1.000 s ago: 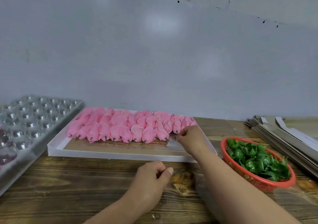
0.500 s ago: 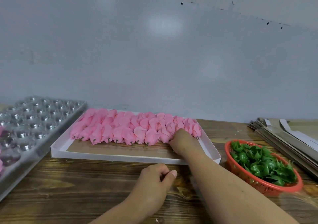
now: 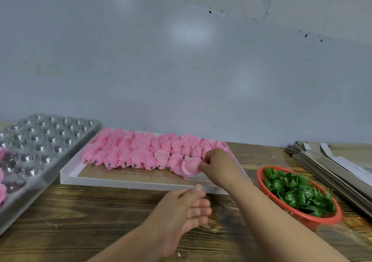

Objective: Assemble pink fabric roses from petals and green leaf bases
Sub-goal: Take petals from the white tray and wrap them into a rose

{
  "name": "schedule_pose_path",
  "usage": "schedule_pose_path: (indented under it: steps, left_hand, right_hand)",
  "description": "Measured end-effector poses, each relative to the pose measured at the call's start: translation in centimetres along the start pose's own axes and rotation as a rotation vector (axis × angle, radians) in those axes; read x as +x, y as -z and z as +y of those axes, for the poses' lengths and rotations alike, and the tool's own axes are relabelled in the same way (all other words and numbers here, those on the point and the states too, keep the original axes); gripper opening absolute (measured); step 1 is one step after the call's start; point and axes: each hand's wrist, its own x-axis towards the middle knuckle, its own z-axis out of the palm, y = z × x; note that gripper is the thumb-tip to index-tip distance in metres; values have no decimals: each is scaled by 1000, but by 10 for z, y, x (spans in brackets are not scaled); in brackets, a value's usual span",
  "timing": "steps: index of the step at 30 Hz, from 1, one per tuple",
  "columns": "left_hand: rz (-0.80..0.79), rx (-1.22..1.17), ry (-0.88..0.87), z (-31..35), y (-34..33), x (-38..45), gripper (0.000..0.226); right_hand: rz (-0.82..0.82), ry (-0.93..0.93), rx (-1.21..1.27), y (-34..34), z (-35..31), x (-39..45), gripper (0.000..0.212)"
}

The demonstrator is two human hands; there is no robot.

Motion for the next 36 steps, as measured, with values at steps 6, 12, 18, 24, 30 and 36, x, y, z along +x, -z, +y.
schedule_pose_path:
  steps: [6,12,18,24,30,36]
  left_hand:
    - [-157,-190,120,-5,-4,-3,81]
    - [-327,-423,15,-3,-2,-2,65]
    - [-273,-467,34,0,1,0,59]
    - [-223,-452,8,1,5,3,33]
    - [-206,-467,-11,5,6,2,20]
    - [-188,-397,-53,6,3,0,59]
  right_hand:
    - [122,98,194,10,-14,-39,14]
    - [146,216,436,-13,-23,-80,26]
    - [206,254,521,-27,-21,-99,19]
    - [210,232,547,-33,-17,-100,24]
    - [195,202,598,-36,-17,-99,20]
    - [165,175,630,-38,-15,-98,23]
